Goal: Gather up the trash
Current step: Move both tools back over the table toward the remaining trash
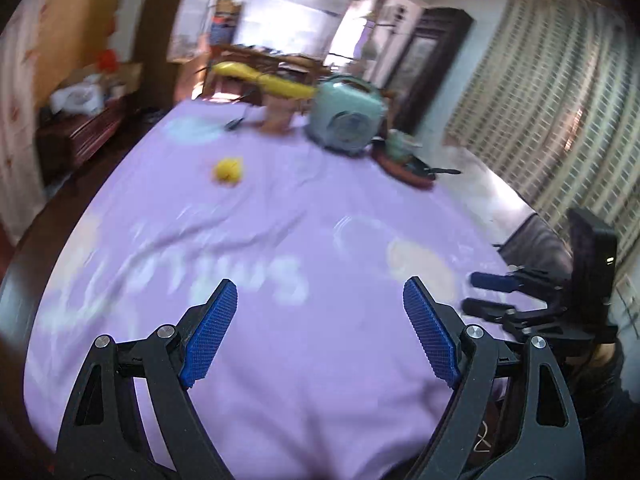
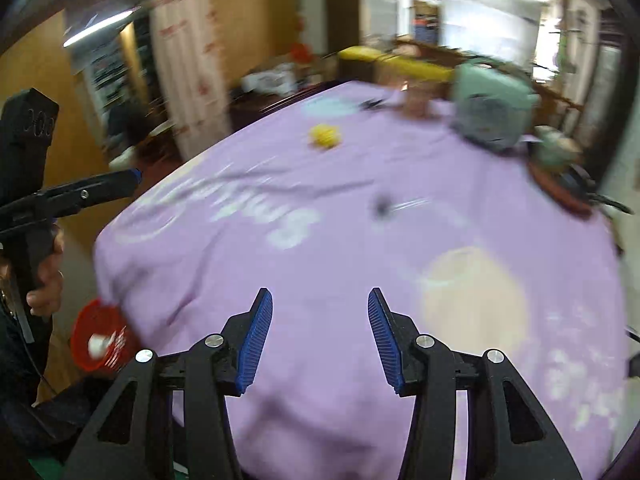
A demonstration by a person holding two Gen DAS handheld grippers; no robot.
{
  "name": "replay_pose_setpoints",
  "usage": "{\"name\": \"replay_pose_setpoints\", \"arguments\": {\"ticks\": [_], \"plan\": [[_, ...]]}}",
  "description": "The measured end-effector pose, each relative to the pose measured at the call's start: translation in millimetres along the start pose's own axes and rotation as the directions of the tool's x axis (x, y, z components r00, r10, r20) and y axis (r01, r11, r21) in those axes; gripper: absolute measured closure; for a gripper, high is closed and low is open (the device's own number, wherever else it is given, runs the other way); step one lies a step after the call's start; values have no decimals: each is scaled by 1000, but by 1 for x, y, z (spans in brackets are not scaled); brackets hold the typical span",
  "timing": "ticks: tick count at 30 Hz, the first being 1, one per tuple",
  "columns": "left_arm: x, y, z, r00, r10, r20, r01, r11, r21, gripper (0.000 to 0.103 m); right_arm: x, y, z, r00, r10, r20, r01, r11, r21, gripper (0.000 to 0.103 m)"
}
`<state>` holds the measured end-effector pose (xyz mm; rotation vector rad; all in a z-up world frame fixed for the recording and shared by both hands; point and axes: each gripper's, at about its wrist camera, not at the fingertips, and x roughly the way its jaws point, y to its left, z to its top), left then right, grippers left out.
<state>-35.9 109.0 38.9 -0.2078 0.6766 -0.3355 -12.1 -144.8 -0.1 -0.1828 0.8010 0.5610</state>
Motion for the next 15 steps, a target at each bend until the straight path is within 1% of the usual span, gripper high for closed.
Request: {"name": "replay_pose_setpoints", "arguments": {"ticks": [2,3,4,5,6,7,9,10,12,13,15], "plan": [[21,-8,24,1000,24,3,-24,999,47,21,-15,-24,11,999,-44,31,43,999,25,51],[30,-12,37,999,40,7,-41,997,67,20,-23,-36,23,996,-74,57,72,997,38,46],[44,-15,52,998,63,8,-64,994,89,20,-25,-37,33,993,-95,76,92,995,46,44],[56,-15,66,996,93,7,-94,990,106,20,-27,-44,44,988,-118,97,114,992,54,39],[62,-13,74,994,109,3,-109,988,113,20,-27,-51,57,982,-148,118,142,988,60,35],[75,-9,84,992,126,-6,-124,985,121,20,-23,-56,69,976,-171,133,164,984,67,34],[102,8,100,985,173,-26,-169,978,125,20,-8,-66,93,971,-193,143,185,981,67,33],[110,17,102,983,182,-38,-176,977,122,20,-1,-78,102,969,-202,142,194,979,69,33],[133,42,111,974,211,-76,-204,974,94,20,31,-89,125,972,-201,125,192,978,84,32],[147,57,114,969,225,-98,-219,973,70,20,41,-89,134,974,-194,119,184,979,88,32],[166,85,115,961,241,-139,-238,971,32,20,76,-99,151,975,-195,109,184,977,103,29]]}}
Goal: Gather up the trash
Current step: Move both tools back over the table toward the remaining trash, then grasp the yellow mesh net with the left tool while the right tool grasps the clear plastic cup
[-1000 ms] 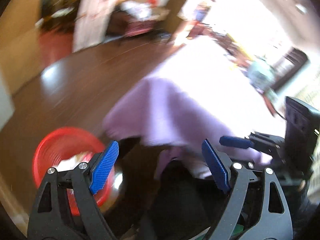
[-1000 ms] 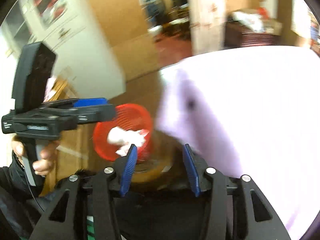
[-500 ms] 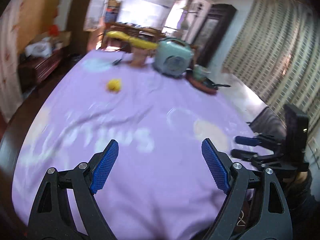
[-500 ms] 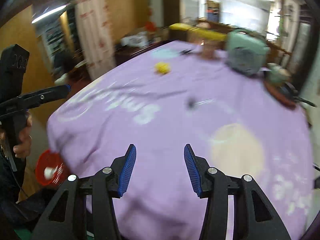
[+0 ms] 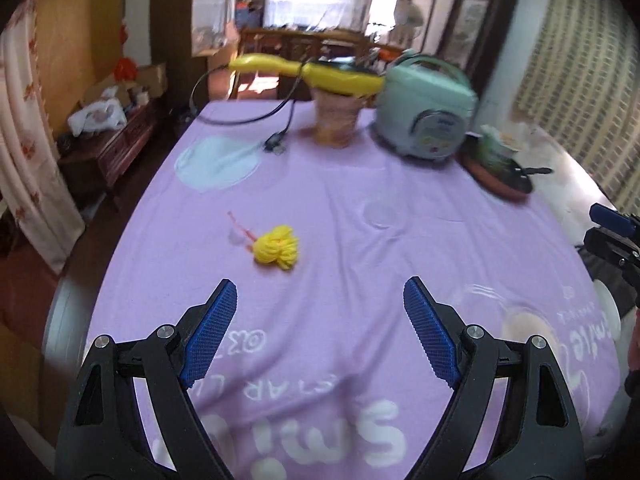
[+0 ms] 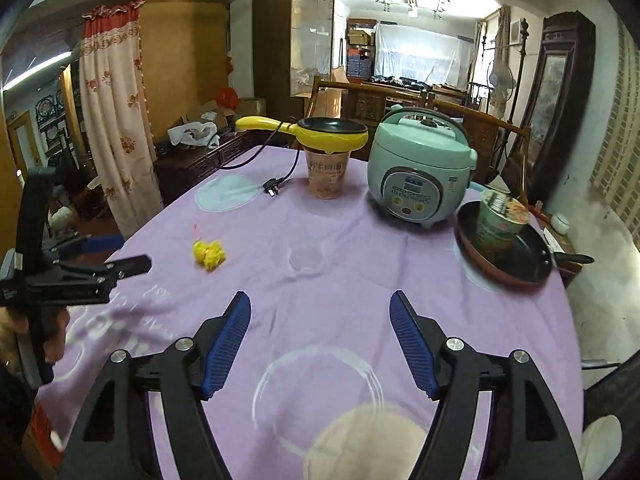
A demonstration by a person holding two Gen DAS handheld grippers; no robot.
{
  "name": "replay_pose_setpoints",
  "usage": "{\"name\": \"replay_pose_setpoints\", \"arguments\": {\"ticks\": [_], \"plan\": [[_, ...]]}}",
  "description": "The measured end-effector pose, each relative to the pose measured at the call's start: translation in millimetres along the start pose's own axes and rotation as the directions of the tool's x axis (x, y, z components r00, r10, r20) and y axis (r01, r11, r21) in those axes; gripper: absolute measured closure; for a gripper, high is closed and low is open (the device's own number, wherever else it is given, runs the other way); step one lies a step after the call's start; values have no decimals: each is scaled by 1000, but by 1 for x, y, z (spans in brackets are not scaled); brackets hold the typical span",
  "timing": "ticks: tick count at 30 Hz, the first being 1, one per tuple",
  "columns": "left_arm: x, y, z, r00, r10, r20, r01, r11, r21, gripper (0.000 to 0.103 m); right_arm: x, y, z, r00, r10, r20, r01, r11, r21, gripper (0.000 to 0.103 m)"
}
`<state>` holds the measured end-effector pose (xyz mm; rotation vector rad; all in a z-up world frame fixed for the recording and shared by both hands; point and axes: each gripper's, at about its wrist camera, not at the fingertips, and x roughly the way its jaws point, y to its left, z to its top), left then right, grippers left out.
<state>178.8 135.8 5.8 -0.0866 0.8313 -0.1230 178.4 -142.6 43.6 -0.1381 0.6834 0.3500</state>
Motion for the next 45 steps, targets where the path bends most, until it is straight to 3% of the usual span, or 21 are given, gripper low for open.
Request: {"name": "replay_pose_setpoints", "arguments": {"ticks": [3,7,19,20,22,23,27,28,32,38,40,44,45], "plan": [[27,20,5,1000,14,-25,-14,1000,-15,20,43,-5,7,1000,24,-15,-23,998,51,22],[59,33,11,998,40,-54,-39,999,8,20,91,-10,8,998,48,-46,-42,991,127,20],[119,37,24,992,100,-78,-91,989,113,21,154,-10,8,996,56,-67,-46,990,137,19],[121,36,24,992,106,-73,-97,988,123,23,159,-9,9,996,54,-68,-44,990,135,19],[128,33,22,989,118,-90,-103,983,153,63,172,-5,11,996,51,-80,-40,991,125,19],[133,34,20,987,113,-115,-95,984,151,65,177,-3,12,995,46,-84,-36,992,119,19],[121,34,18,993,83,-79,-72,989,131,73,203,12,15,993,33,-114,-24,997,74,19],[116,34,17,995,65,-72,-56,991,125,81,210,16,16,992,20,-121,-14,998,56,19],[94,29,12,999,2,-47,3,994,107,81,231,31,18,991,-26,-132,25,1000,-5,19],[82,25,7,999,-35,-26,37,995,91,81,261,41,24,985,-52,-164,47,998,-33,19],[80,24,7,998,-50,-25,52,995,87,81,268,42,24,982,-60,-177,55,998,-37,23],[80,20,6,998,-55,-23,57,994,97,81,278,34,24,980,-30,-197,33,999,9,45],[80,19,7,998,-64,-25,66,993,94,81,279,32,25,980,-20,-197,24,1000,19,46]]}}
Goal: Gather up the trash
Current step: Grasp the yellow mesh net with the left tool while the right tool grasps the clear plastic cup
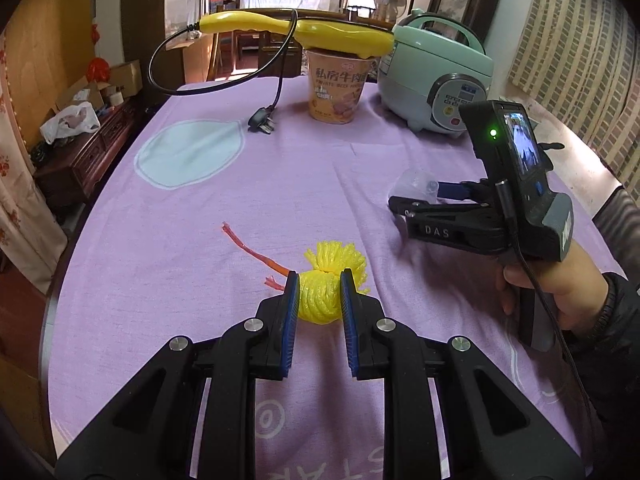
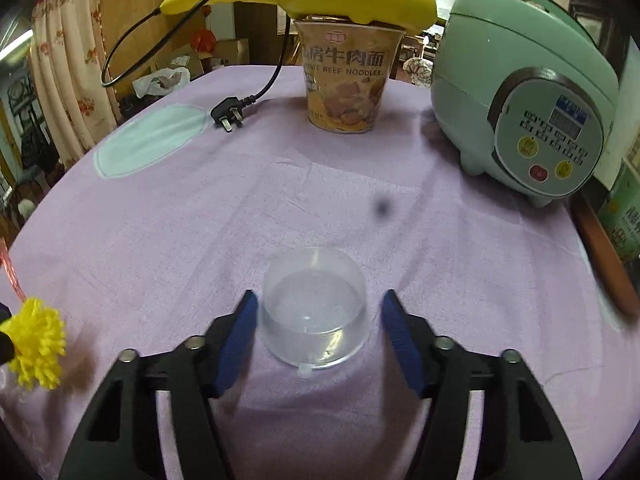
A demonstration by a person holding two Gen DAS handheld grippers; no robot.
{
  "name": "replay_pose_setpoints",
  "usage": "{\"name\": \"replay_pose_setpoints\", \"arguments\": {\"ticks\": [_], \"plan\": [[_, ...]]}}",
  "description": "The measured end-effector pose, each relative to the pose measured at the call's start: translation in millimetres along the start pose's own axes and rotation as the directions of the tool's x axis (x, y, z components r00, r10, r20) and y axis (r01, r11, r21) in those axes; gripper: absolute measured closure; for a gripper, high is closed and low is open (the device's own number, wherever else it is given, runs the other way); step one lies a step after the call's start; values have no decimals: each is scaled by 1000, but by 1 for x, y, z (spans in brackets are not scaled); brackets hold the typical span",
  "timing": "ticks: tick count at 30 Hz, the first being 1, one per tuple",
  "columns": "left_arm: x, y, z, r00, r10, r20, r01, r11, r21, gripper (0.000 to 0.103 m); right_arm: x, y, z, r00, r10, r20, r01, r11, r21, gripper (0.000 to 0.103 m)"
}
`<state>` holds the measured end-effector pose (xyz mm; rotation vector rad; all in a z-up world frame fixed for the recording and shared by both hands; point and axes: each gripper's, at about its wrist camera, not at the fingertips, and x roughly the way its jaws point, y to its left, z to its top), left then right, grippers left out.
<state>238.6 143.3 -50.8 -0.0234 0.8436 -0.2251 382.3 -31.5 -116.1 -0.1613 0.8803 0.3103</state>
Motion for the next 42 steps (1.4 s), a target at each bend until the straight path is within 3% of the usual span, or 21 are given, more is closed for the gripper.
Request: {"name": "replay_pose_setpoints", "arguments": {"ticks": [6,13,29,42], "plan": [[0,-3,-3,1000,-10,-13,10,1000,-4,81,-2,-3,0,1000,10,8,-10,1000,14,46],[-17,-8,-11,1000,-4,-9,4,1000,-8,81,-32,-5,-15,999,39,21,-40,999,15,46],[-103,-63,-70,1000,-28,12,28,1000,0,81,-178,6,-119,994,99,48,-95,992,-79,46],[-178,-83,-137,999,0,52,2,999,-36,81,-262,40,-188,977,196,84,-186,976,-115,46]]}}
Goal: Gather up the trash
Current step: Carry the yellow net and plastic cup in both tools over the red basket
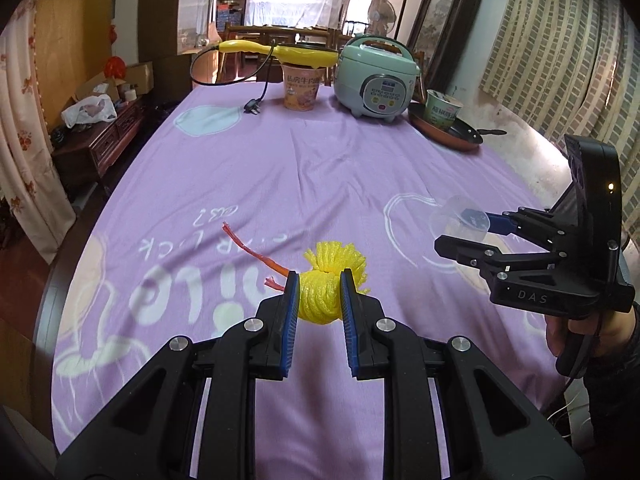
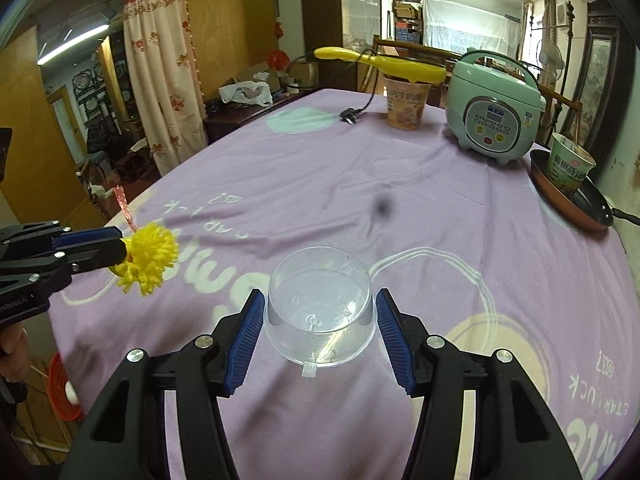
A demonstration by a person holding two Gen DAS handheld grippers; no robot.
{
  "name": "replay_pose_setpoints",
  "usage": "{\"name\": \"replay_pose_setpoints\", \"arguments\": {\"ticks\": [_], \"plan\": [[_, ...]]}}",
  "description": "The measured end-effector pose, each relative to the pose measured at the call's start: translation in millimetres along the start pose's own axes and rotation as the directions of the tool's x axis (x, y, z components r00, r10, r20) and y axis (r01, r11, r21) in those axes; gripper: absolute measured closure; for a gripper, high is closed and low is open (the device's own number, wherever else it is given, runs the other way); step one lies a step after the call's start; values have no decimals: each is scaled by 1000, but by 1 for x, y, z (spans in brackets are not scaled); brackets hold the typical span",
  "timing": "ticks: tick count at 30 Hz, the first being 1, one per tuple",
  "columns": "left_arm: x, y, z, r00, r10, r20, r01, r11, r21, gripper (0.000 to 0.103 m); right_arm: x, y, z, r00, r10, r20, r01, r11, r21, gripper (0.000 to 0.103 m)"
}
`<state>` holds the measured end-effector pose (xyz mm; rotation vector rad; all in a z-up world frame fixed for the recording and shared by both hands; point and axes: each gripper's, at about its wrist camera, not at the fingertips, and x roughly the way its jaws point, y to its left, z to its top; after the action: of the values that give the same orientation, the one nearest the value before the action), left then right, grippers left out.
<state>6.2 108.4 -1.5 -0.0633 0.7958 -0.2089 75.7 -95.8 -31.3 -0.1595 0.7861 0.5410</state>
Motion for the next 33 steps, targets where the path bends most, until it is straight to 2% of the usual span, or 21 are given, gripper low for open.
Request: {"name": "replay_pose_setpoints", "arguments": {"ticks": [9,13,17,20,25,28,31,33], "plan": [[-57,2,-59,998,28,64,-24,998,-60,81,-42,58,-32,996,86,35,-83,993,-78,46],[-86,19,-96,995,57,83,-45,990,-133,81,-54,95,-41,989,140,37,-133,981,-144,46],[-115,42,-134,989,118,93,-95,971,-220,81,-60,144,-50,975,221,18,-211,953,-218,46],[-140,62,-166,980,168,104,-132,949,-288,81,-58,191,-60,954,299,-17,-292,917,-272,46],[-186,99,-221,959,261,113,-194,890,-413,81,-47,267,-76,916,391,-93,-399,852,-339,46],[-210,123,-261,938,336,84,-257,838,-481,81,-41,322,-91,888,433,-156,-458,795,-398,46],[-221,150,-302,925,380,25,-302,773,-557,81,-28,377,-107,859,456,-235,-512,732,-449,46],[-223,171,-331,917,398,-23,-327,719,-613,81,-17,411,-120,838,463,-288,-545,696,-468,46]]}}
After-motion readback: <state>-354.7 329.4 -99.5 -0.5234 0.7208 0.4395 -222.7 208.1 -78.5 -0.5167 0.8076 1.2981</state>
